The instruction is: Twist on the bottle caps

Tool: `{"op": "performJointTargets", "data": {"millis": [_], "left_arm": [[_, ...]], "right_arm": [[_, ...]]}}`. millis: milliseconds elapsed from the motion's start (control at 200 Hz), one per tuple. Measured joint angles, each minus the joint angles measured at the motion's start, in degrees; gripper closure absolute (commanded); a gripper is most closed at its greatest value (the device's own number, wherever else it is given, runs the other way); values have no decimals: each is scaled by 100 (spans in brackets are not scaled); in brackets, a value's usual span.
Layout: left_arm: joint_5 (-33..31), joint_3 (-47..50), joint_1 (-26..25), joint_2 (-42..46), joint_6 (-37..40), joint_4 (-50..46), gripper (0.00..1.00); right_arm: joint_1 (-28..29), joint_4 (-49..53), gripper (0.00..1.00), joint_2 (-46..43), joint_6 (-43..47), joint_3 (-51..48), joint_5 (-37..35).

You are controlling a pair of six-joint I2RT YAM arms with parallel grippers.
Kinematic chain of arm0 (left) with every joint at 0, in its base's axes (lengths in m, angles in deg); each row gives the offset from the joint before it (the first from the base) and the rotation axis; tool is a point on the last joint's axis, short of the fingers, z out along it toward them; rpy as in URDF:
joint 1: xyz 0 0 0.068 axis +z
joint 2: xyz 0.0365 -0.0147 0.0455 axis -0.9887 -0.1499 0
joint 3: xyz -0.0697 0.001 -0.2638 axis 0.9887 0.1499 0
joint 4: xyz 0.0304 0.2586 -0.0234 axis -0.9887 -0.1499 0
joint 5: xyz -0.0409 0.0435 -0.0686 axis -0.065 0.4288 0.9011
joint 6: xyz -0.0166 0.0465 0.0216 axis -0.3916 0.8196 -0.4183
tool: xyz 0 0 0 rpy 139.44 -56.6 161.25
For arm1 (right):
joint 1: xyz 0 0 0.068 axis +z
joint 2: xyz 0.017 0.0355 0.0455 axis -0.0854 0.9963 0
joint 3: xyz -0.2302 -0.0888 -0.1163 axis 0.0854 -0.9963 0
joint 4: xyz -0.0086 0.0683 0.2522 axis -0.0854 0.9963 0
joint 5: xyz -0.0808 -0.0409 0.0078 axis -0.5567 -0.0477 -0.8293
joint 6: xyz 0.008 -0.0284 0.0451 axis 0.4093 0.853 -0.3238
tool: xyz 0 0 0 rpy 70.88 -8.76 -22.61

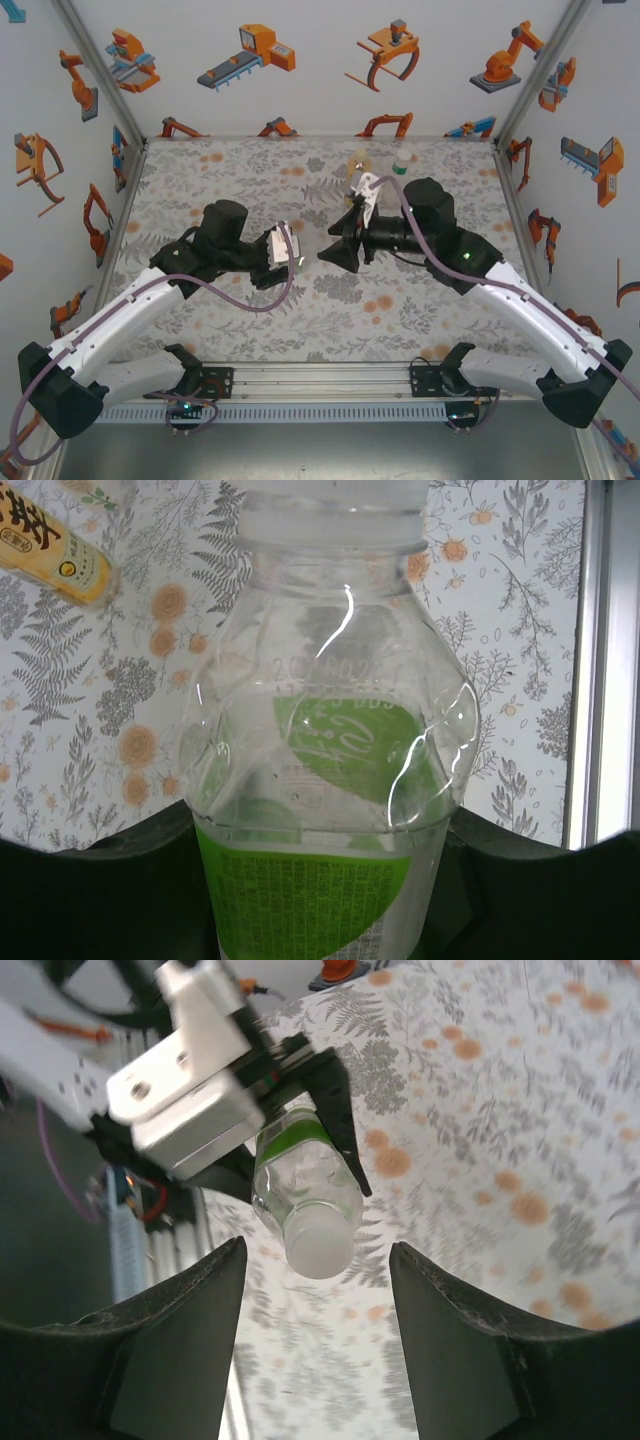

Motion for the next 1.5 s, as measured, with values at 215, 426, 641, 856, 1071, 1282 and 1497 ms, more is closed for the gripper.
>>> {"op": "performJointTargets", "data": {"millis": [215,426,641,856,1071,1282,1497], "left_arm": [[151,0,0,0,2,-4,100],[238,0,0,0,2,-7,100],[254,0,0,2,2,-20,100],[256,0,0,13,4,-26,100],[254,0,0,26,24,-33,100],[243,0,4,31,20,-44,100],[50,0,11,33,17,-153,100]], "right_arm": [[2,103,44,59,1991,0,708],[7,96,46,221,2612,-74,1036],[59,92,50,337,2767,-168,1093],[83,20,59,348,2824,-284,990],[94,-39,73,341,2839,-304,887],[107,-214,96,330,2446,-361,767],[131,-822,100,310,708,-662,361]]}}
